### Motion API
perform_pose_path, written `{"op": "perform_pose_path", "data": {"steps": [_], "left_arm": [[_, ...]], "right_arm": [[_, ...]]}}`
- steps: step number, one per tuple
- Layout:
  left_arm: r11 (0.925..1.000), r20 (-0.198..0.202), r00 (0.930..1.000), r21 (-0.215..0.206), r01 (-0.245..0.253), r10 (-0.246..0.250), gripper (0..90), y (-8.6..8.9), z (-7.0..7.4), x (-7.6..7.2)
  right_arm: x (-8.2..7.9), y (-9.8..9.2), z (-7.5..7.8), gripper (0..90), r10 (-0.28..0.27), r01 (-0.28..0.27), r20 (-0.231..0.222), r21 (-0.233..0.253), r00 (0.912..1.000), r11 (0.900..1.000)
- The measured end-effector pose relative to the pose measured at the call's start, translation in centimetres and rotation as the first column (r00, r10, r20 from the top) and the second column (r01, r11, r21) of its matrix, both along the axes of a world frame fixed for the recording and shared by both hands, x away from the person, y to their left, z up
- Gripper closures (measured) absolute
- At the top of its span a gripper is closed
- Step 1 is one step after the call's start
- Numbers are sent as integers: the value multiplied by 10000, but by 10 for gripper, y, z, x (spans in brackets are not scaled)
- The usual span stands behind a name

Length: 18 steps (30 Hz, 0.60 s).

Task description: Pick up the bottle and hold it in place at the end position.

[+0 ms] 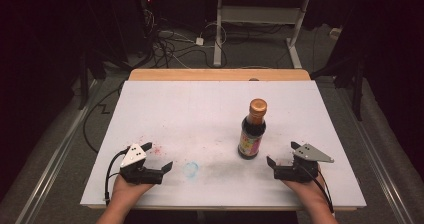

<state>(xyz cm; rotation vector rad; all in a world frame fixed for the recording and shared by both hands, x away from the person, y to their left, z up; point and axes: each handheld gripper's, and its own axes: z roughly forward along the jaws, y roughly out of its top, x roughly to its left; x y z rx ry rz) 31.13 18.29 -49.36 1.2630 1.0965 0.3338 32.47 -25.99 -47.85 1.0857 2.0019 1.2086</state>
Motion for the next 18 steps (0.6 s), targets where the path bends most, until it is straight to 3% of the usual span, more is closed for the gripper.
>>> {"op": "perform_pose_path", "data": {"steps": [3,11,18], "left_arm": [[9999,19,10000,-132,-29,29,0,1,0,0],[9999,24,9999,46,133,-134,0,-1,-1,-1],[9999,13,9999,67,145,-145,0,-1,-2,-1]], "right_arm": [[-1,3,4,6,123,-123,85,77,9999,9999],[-4,16,16,6,595,-604,243,396,9979,9974],[-3,26,18,6,911,-918,226,354,9956,9951]]}}
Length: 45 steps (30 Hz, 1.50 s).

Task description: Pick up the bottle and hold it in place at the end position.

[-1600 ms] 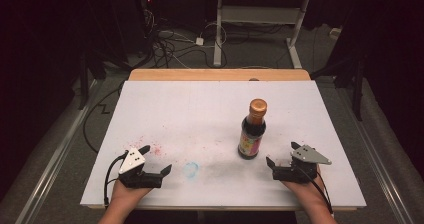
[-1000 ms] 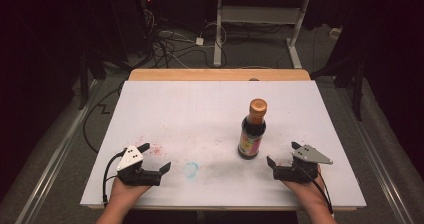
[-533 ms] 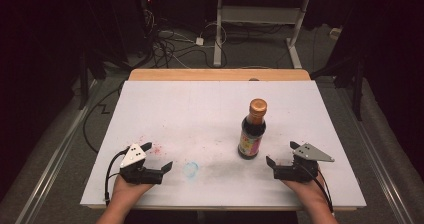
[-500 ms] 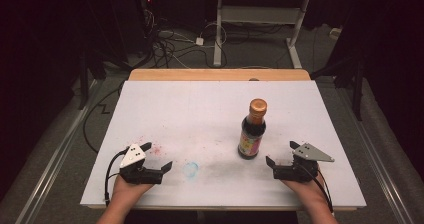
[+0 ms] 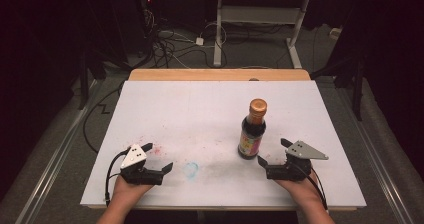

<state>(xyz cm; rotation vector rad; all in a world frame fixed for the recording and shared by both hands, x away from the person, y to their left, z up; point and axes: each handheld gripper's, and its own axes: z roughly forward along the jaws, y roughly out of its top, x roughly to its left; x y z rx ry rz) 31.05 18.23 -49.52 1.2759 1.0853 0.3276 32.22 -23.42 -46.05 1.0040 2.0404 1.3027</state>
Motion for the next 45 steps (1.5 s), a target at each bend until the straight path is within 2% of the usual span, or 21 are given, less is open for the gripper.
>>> {"op": "perform_pose_path", "data": {"steps": [13,27,30,36,45], "left_arm": [[9999,-49,10000,-122,26,-26,0,1,0,0],[9999,-31,10000,-137,27,-28,0,1,0,0],[9999,-30,10000,-120,25,-25,0,1,0,0],[9999,-12,10000,-124,33,-33,0,1,0,-1],[9999,-21,10000,-113,63,-63,0,1,0,0]], "right_arm": [[13,17,7,39,464,-459,-164,293,9988,9985],[37,38,18,181,1109,-1104,-56,626,9938,9919],[40,42,18,248,1193,-1189,-22,685,9928,9905],[39,45,19,309,1081,-1091,230,435,9939,9931],[37,47,21,324,965,-969,201,202,9951,9951]]}}
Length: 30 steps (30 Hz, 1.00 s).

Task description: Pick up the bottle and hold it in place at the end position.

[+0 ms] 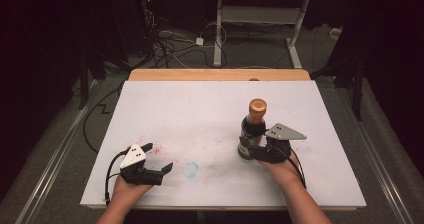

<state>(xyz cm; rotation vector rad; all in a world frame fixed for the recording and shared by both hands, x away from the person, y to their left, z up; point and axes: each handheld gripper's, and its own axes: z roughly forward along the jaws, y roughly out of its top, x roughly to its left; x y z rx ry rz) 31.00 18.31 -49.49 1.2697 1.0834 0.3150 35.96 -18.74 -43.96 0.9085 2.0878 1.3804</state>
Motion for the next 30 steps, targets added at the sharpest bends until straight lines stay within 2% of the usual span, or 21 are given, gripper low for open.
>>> {"op": "perform_pose_path", "data": {"steps": [8,14,20,30], "left_arm": [[10000,7,10000,2,35,-35,0,0,0,0],[10000,-6,10000,-20,40,-40,0,0,0,0],[10000,7,10000,-29,58,-58,0,0,0,0],[9999,14,10000,-88,71,-71,0,1,0,-1]], "right_arm": [[2,5,3,325,-75,75,13,-165,10000,9998],[7,11,3,324,-141,140,-54,-57,9999,9999],[15,24,5,325,-85,84,-47,-44,10000,10000],[34,54,14,323,-35,34,286,51,9996,10000]]}}
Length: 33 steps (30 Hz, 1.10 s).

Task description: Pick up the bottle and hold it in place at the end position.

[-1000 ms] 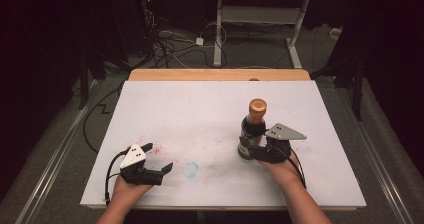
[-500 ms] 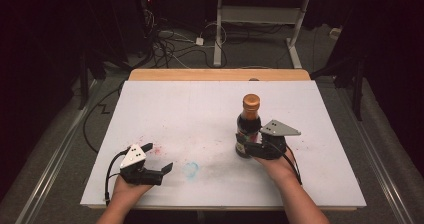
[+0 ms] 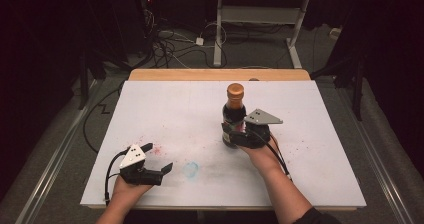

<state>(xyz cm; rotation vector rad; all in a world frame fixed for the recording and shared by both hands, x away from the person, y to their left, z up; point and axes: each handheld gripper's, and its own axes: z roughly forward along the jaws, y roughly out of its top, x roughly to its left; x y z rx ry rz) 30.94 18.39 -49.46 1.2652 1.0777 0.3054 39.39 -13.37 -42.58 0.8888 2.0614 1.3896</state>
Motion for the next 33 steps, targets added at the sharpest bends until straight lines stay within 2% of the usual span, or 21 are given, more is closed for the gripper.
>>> {"op": "perform_pose_path", "data": {"steps": [3,13,18,23,25,29,33], "left_arm": [[10000,22,10000,-10,6,-6,0,0,0,0],[10000,46,10000,-69,-16,17,0,0,0,0],[10000,35,10000,-76,4,-3,0,1,0,0],[10000,33,10000,-75,-1,1,0,1,0,0],[10000,30,10000,-60,7,-7,0,1,0,-1],[10000,64,10000,-12,33,-33,0,0,0,-1],[10000,54,10000,-20,38,-37,0,0,0,0]], "right_arm": [[6,9,2,323,20,-19,141,-78,9999,10000],[27,32,2,322,43,-42,157,-64,9999,10000],[32,36,-5,322,30,-30,-13,-8,10000,10000],[33,40,-13,321,55,-56,-69,-165,10000,9998],[32,40,-15,319,49,-49,17,-135,10000,9999],[33,37,-15,311,107,-109,-198,-98,9997,9999],[32,35,-16,308,150,-151,-159,-62,9998,9999]]}}
